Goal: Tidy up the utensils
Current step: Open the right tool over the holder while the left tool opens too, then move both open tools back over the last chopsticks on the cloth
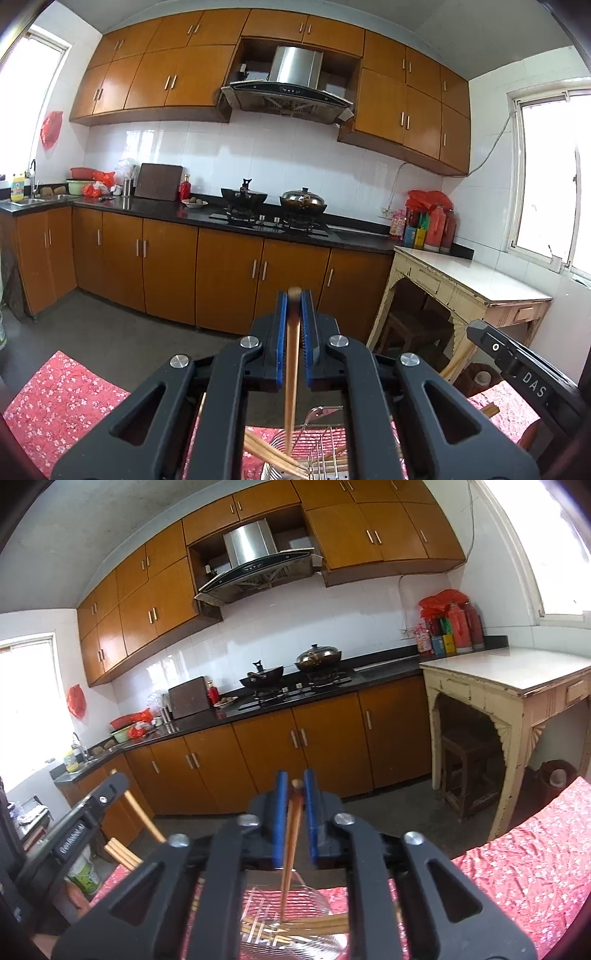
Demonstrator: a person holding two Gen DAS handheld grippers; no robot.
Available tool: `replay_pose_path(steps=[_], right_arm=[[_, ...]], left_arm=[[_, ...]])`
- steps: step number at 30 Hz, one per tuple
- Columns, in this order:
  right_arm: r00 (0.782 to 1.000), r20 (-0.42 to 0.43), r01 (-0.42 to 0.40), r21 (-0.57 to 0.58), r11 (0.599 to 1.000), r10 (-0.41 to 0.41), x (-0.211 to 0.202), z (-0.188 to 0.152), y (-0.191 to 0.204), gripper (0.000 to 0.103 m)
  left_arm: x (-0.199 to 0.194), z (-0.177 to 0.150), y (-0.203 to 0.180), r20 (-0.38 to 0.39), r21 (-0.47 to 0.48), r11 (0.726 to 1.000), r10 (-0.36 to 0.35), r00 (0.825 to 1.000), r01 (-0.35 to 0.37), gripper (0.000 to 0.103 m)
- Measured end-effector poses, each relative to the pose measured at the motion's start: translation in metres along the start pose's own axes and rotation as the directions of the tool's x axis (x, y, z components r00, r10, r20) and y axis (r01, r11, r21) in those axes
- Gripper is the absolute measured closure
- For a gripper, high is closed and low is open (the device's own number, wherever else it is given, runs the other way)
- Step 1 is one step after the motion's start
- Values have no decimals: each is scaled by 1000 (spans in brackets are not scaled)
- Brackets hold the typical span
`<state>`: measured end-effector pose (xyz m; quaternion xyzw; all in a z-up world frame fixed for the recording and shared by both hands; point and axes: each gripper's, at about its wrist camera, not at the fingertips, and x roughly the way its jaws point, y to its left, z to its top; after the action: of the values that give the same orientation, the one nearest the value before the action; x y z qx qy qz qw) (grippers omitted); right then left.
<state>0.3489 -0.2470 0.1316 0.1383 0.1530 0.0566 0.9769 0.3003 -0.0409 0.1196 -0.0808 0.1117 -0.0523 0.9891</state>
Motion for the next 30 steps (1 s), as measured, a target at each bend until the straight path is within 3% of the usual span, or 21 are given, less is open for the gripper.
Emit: replay_pose_path(steps=[1,3,5,6,15,19,24,30], right_arm=[[1000,9,16,-3,1000,-16,-3,0,-1,68],[999,23,33,-17,999,-33,-11,1,-5,67],[998,40,56,-42,998,-54,-22,1,-6,64],[997,45,65,-50,997,-62,-28,1,-6,61],[992,20,126,-66,990,-125,-96,-32,-25,56],[987,-56,149,-53,987,-152,-119,-77,-37,56],[965,-190,169,-72,983,-180,-127,-143,-43,56],[918,-354,150,-106,983,-178,-125,-213,-29,61]], left_arm=[[-1,1,1,-2,-2,1000,6,1000,-6,94],[-6,3,5,-3,-2,1000,16,1000,-16,90],[-16,6,11,3,-5,1000,27,1000,-27,72],[-21,7,13,8,-5,1000,30,1000,-30,70],[-87,-13,38,-14,7,998,63,998,-63,63],[-117,-43,49,-32,32,996,87,996,-86,61],[-135,-82,56,-75,54,992,117,990,-113,58],[-136,-138,58,-192,60,991,129,973,-120,57]])
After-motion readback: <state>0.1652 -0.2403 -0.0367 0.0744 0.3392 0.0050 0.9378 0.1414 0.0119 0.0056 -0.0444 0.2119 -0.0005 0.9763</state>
